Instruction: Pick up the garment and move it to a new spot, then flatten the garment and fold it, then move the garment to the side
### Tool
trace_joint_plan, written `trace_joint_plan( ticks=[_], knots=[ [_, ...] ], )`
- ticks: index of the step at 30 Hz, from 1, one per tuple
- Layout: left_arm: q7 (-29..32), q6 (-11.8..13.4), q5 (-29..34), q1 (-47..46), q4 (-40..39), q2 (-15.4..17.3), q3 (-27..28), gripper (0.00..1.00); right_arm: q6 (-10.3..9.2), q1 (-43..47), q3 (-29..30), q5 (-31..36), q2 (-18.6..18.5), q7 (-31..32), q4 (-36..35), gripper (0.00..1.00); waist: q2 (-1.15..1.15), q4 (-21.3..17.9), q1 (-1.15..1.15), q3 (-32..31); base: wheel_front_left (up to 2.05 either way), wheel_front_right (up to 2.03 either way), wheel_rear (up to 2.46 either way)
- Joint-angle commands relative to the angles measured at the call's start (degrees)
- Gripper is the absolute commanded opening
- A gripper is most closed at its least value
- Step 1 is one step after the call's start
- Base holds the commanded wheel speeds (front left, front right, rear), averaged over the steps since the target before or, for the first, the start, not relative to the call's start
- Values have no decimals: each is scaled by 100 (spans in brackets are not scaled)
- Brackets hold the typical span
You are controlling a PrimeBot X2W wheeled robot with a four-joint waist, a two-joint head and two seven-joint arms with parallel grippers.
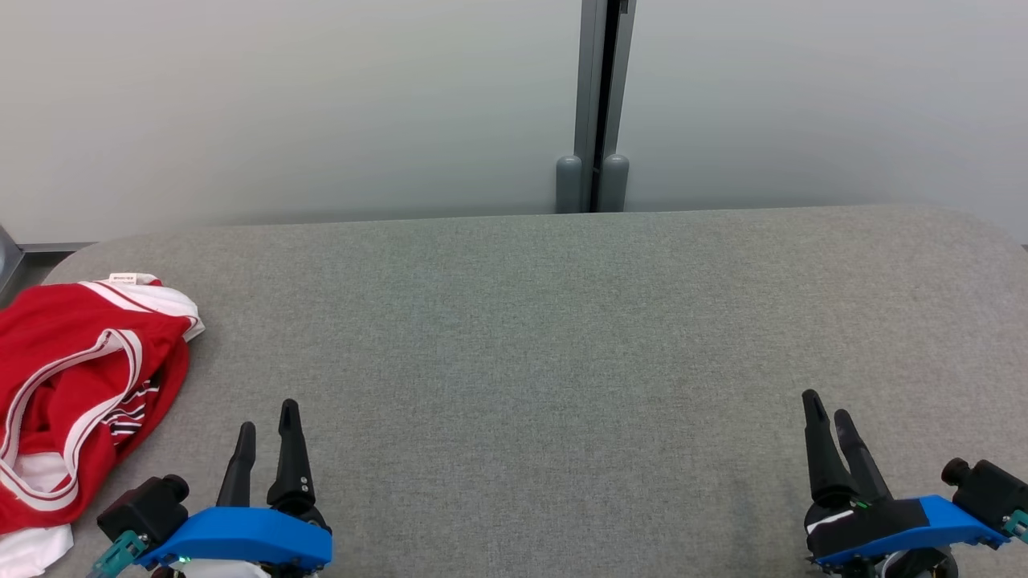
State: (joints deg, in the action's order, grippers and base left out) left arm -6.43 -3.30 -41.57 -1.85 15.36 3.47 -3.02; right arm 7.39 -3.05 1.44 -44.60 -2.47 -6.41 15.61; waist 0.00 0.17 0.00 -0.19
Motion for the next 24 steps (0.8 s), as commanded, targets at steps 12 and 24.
trace_joint_plan(
  ticks=[12, 24],
  knots=[
    [-237, 47, 890, -35, -18, 53, -137, 100, 10, -35, -62, 743, -45, -240, -42, 100, 0, 12, 0, -22, 0, 0, 0],
    [-404, 84, 1567, -2, 44, 66, -224, 100, 11, -46, -95, 1380, -49, -408, 14, 100, 0, 13, 0, -39, 0, 0, 0]
  ],
)
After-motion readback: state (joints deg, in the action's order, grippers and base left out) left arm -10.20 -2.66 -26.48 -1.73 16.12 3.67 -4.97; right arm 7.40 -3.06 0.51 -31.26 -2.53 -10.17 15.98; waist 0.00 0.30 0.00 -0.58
